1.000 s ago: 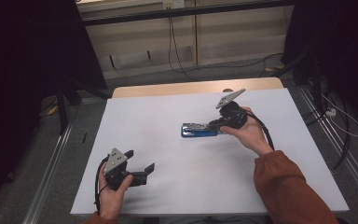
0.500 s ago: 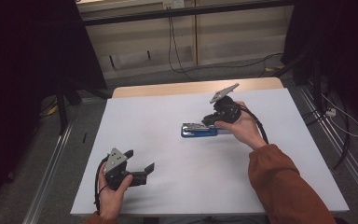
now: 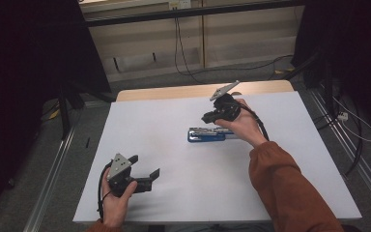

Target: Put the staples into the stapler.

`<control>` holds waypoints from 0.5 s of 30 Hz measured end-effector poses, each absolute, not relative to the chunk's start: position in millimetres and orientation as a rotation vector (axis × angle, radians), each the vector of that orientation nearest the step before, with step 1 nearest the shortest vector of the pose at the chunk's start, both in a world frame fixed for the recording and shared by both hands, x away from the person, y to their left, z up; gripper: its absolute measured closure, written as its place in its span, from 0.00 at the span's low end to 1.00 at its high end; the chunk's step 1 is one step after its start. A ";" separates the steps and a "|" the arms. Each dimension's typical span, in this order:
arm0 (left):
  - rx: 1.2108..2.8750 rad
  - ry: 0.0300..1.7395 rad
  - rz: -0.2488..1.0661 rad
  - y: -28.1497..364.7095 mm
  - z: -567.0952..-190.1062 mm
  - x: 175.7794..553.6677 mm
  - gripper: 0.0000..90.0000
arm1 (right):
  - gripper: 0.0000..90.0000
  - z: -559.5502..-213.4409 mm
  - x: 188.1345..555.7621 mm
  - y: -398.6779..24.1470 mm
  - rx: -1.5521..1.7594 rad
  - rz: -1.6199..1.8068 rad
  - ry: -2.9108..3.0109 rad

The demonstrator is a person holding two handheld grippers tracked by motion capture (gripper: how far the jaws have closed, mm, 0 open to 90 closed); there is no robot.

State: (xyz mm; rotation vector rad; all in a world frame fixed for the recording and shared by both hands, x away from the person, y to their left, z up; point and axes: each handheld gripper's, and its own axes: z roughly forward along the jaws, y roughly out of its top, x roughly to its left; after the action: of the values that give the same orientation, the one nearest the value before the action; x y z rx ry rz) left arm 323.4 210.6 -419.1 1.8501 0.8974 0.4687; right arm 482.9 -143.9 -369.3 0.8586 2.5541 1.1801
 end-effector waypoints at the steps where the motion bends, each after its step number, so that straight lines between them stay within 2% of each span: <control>1: 1.848 0.898 0.467 210.6 -419.1 323.3 0.05 | 0.88 -369.7 483.9 -142.7 0.851 1.182 2.560; 15: 1.852 0.889 0.468 210.6 -418.8 323.2 0.05 | 0.88 -376.0 497.4 -130.3 0.743 1.145 2.610</control>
State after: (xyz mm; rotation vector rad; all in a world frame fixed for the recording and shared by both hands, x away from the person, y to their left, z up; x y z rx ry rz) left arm 323.2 210.6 -418.8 1.8515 0.8891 0.4679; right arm 497.4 -130.3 -376.0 0.7429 2.6104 1.1454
